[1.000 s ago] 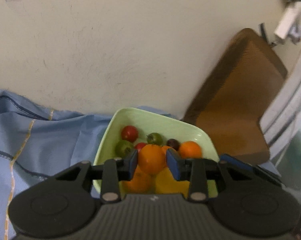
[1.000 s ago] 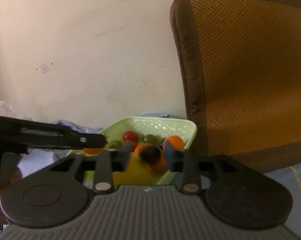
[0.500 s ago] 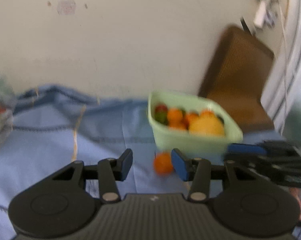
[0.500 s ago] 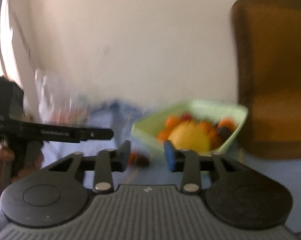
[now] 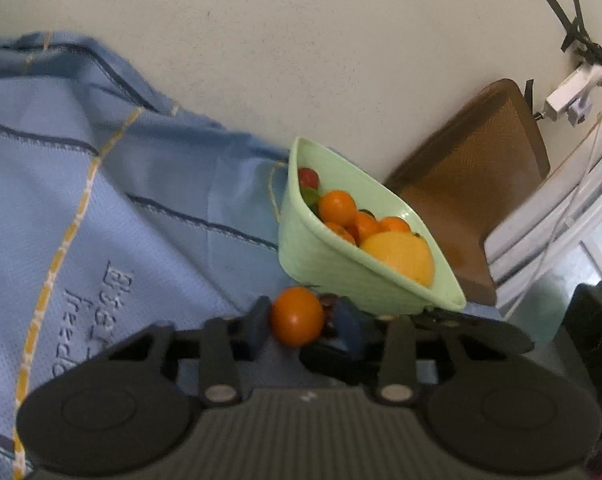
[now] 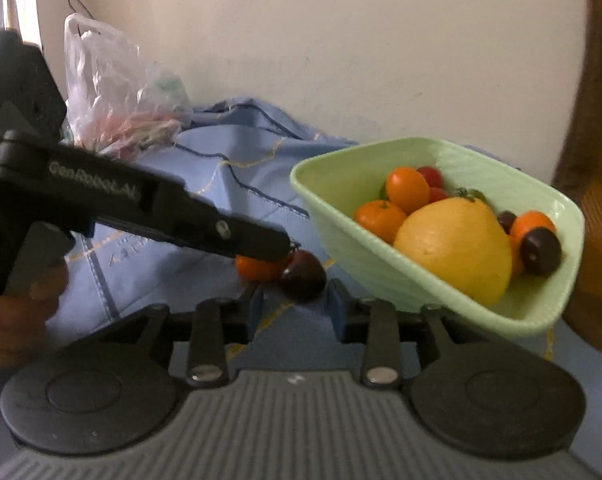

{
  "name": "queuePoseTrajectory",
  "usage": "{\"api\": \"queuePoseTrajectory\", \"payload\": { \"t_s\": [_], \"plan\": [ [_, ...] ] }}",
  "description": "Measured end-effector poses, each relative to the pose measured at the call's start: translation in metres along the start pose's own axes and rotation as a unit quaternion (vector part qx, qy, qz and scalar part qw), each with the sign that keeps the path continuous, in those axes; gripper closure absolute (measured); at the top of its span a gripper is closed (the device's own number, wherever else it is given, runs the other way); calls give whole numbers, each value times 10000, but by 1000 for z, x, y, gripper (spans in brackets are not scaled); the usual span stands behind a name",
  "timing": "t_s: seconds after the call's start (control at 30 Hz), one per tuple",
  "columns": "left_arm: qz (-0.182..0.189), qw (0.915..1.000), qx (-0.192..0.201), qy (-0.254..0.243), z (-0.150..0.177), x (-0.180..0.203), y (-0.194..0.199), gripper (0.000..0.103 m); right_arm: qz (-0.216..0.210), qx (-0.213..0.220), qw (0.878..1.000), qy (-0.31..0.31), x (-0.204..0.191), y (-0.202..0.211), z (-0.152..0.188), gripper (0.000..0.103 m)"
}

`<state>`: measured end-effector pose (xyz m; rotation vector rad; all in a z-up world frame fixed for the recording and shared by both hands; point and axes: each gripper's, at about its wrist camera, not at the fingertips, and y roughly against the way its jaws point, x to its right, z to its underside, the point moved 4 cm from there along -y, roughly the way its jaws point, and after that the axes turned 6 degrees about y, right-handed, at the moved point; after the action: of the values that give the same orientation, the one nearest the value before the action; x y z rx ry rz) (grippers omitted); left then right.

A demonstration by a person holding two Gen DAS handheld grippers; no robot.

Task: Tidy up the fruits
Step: 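Lower both tools to the last orange and dark tomatoes on the cloth, then grasp an orange tomato with the left tool while the right tool grasps a dark tomato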

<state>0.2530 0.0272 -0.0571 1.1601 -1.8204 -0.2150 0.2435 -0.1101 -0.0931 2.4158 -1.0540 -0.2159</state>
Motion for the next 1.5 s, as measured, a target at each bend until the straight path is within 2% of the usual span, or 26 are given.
{"api": "queuePoseTrajectory", "payload": {
  "t_s": [0.13,0.33,0.5,0.6,0.77,0.8,0.83,0.9,1.0,1.07,1.13,1.2,1.27,1.3,1.4,1.43,1.47,1.5],
  "plan": [
    [90,9998,-24,152,8,0,4,73,221,36,9997,38,-2,9,5,76],
    [281,9994,-155,123,46,12,34,73,166,40,9999,-15,-26,45,26,76],
    [337,9990,-290,-86,83,30,63,72,166,6,9998,-92,-54,84,52,76],
    [320,9986,-329,-247,97,35,76,72,96,17,9998,-148,-66,98,64,74],
    [114,9994,-179,-268,100,29,91,62,172,83,9996,-210,-72,99,70,68],
    [50,9995,-111,-295,100,28,95,62,209,87,9995,-215,-71,99,70,66],
    [-58,9993,-37,-358,99,27,98,62,251,98,9994,-205,-70,99,71,60],
    [-167,9992,24,-376,98,26,101,62,278,124,9994,-166,-71,101,71,58],
    [13,9998,-42,-207,100,26,101,58,225,165,9996,-89,-72,101,71,57],
    [108,9994,-64,-333,102,34,99,51,214,192,9996,-10,-73,99,69,56],
    [68,9985,-123,-530,105,42,95,51,219,201,9995,130,-74,97,68,55],
    [3,9981,-215,-576,106,44,88,56,295,174,9985,430,-77,93,65,55],
    [-71,9982,-225,-547,108,41,84,71,358,128,9965,740,-81,88,65,55],
    [-151,9982,-182,-552,107,39,84,74,359,180,9957,838,-82,87,64,55],
    [-44,9992,-189,-363,105,31,87,74,291,261,9944,985,-83,84,64,55],
    [-24,9993,-190,-327,104,28,89,74,214,273,9945,988,-83,84,63,62],
    [-10,9994,-194,-287,103,27,90,74,58,268,9950,955,-83,83,63,74],
    [-6,9995,-189,-246,102,25,92,74,87,287,9952,931,-83,84,62,74]
  ]
}}
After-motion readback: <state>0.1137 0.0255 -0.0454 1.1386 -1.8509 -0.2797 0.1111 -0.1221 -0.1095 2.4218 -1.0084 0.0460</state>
